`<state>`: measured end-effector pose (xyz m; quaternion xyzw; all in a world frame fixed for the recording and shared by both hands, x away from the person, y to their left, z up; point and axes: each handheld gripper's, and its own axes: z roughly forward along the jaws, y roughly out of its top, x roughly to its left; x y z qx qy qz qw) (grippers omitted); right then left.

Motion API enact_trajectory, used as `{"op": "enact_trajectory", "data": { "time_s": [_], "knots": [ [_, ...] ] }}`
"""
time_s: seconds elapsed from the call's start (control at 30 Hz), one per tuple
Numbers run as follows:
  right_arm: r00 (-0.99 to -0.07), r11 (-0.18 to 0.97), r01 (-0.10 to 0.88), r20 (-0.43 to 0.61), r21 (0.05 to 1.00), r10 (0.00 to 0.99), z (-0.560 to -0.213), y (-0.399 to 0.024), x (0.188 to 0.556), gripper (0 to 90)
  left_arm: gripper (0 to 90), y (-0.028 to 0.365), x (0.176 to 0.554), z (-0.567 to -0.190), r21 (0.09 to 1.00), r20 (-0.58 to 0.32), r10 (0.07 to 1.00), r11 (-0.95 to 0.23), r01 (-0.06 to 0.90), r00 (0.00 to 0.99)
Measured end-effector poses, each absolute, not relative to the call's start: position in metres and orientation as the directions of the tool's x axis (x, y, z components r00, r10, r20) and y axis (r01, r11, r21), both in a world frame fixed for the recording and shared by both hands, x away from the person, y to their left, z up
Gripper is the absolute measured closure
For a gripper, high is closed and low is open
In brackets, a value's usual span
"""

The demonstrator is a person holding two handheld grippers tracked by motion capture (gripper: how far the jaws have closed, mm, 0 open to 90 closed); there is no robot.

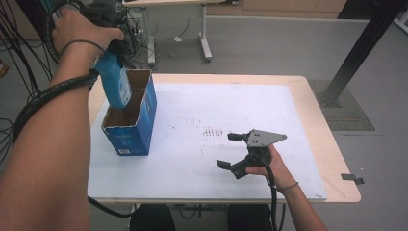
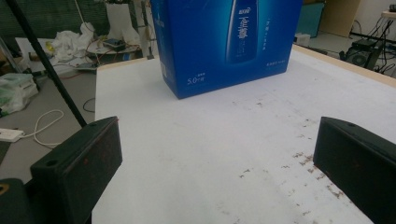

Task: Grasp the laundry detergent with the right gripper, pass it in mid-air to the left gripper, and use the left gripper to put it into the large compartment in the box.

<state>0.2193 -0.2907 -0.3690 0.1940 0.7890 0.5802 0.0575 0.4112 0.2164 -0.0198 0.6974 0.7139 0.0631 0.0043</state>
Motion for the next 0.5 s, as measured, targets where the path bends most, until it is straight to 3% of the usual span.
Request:
{"op": "enact_trajectory", "data": {
  "time_s": [0.5],
  "knots": [
    [-0.918, 0.258, 0.244, 0.136, 0.935, 0.373, -0.371, -0.289, 0.218, 1.7, 38.6, 0.229, 0.416, -0.060, 0.060, 0.062, 0.998, 0.028, 0.998, -0.032]
  ]
}}
